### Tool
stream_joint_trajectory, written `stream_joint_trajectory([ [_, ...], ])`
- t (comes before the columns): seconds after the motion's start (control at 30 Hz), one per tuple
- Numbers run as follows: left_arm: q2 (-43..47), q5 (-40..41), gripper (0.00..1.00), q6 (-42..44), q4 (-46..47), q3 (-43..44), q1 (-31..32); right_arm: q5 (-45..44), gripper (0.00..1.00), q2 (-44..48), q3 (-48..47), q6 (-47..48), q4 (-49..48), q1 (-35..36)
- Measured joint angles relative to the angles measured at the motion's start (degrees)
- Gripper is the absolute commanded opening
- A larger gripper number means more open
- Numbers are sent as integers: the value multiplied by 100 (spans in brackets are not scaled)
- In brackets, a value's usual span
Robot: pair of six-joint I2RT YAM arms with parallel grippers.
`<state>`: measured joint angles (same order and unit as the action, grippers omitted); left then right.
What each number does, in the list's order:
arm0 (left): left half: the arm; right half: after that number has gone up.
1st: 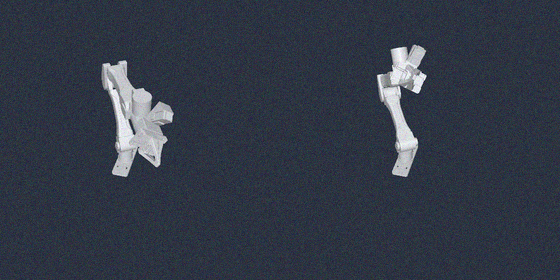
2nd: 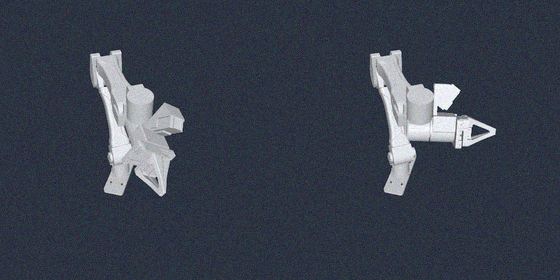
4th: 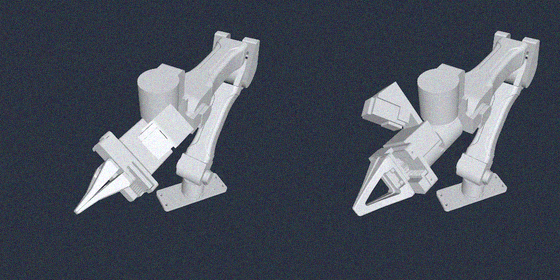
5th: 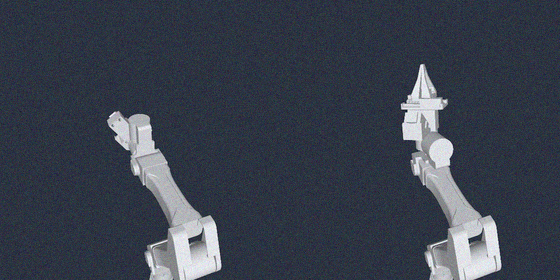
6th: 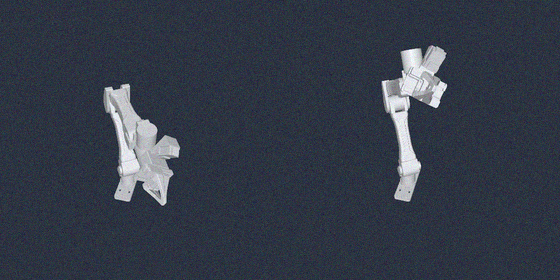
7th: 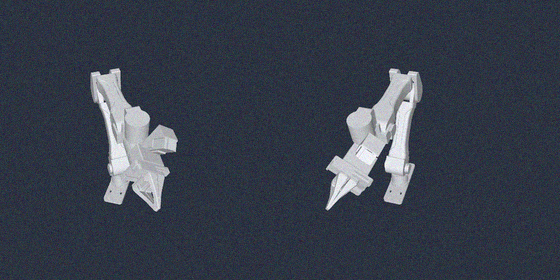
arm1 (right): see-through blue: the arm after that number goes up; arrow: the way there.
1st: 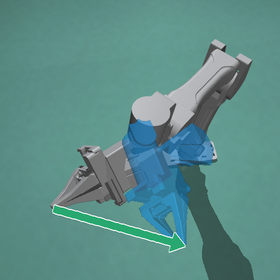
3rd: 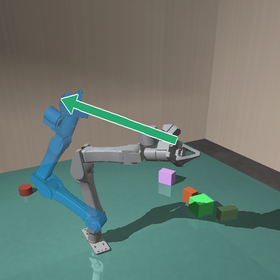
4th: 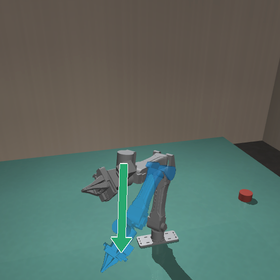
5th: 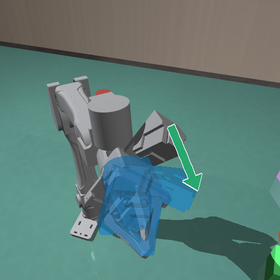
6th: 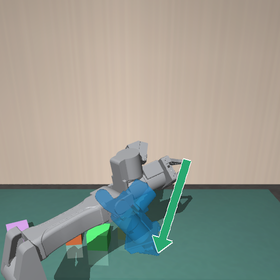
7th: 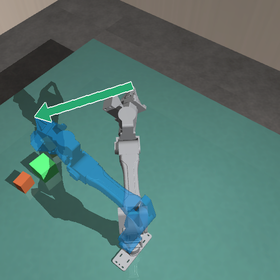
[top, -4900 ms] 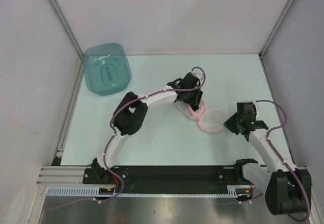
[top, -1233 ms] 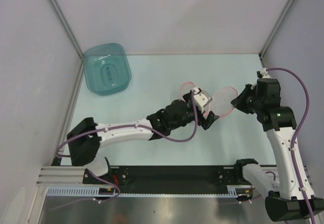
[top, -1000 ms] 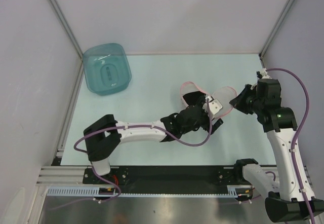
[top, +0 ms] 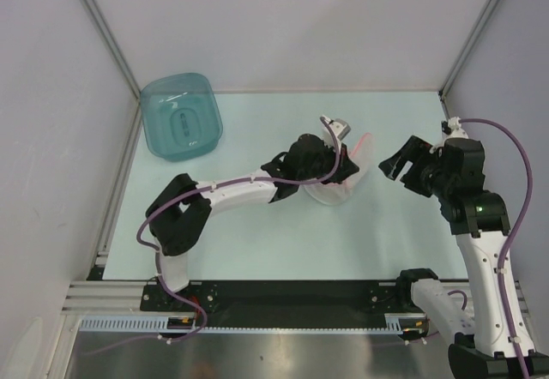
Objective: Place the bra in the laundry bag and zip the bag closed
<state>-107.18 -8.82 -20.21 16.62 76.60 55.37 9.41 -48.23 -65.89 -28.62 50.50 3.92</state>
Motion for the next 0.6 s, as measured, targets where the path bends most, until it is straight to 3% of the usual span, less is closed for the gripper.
stream_joint_trajectory([
  [0.17,2,-874,0,-1095,560,-391,-516,125,80,188,302,-13,-278,-20],
  [0.33,-46,-1620,0,-2059,1139,-498,-883,540,83,168,1176,-81,-846,-127],
  [0.6,-317,-2319,0,-4059,3029,-837,-1408,1508,86,-221,2723,-605,-2474,-306],
])
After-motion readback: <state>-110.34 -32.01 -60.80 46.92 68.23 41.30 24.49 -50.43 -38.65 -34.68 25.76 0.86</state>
